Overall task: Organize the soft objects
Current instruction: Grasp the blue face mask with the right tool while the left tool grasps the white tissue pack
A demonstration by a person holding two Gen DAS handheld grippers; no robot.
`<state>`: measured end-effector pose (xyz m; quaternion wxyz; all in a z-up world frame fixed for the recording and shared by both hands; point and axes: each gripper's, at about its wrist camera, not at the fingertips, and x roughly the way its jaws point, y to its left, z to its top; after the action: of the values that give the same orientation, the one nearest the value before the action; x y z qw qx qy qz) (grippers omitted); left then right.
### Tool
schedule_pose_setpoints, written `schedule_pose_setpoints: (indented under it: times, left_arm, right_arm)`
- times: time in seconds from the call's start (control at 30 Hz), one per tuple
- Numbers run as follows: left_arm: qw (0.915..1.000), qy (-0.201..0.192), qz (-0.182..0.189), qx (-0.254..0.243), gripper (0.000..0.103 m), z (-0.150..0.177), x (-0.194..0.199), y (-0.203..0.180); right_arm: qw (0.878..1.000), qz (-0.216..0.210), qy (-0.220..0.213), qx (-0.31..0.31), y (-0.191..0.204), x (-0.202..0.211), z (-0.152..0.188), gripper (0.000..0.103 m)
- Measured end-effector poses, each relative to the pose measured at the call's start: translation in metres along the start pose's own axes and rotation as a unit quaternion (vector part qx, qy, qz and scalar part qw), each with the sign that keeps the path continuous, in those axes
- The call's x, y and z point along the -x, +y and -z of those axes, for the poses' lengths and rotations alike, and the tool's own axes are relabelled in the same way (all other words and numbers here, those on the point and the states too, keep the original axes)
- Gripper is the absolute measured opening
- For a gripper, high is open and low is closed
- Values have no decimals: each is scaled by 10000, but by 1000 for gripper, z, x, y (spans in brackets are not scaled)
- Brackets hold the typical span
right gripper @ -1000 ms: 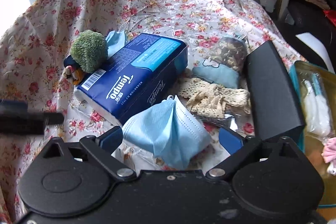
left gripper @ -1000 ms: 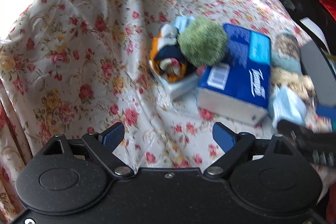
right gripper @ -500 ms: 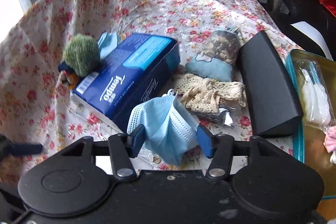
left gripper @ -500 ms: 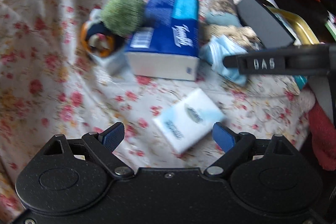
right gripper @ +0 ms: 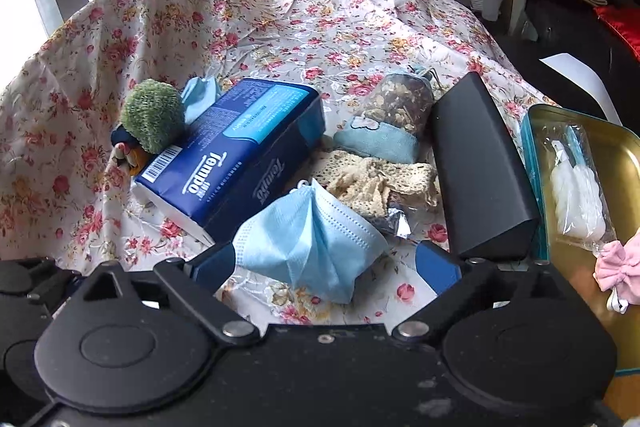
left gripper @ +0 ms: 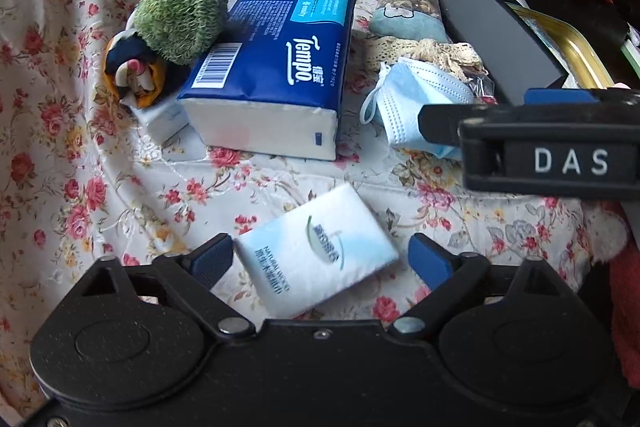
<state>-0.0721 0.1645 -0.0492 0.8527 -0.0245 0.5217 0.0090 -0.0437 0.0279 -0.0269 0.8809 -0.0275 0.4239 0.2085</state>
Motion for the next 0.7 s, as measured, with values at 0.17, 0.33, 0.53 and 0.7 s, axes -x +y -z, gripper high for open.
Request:
schedule_pose_setpoints:
  times: [0.17,0.33,0.53,0.7]
  left_arm:
    - [9999,92,-51,45,87,-2,-10,-1]
    - [9999,105,15,49,77,1,-11,4]
    - [9999,122,-76,72,77,5,-1,17]
    - [9997,140,-169,131,77,6,5,29]
  right_arm:
    - [10000,50,56,-32,-4,-4,1,98]
    - [9999,49,89,30,0,-8,2,100]
    - [9998,62,144,149,9,-18,0,103]
    - [9993,115,304,198,14,-37,-3,103]
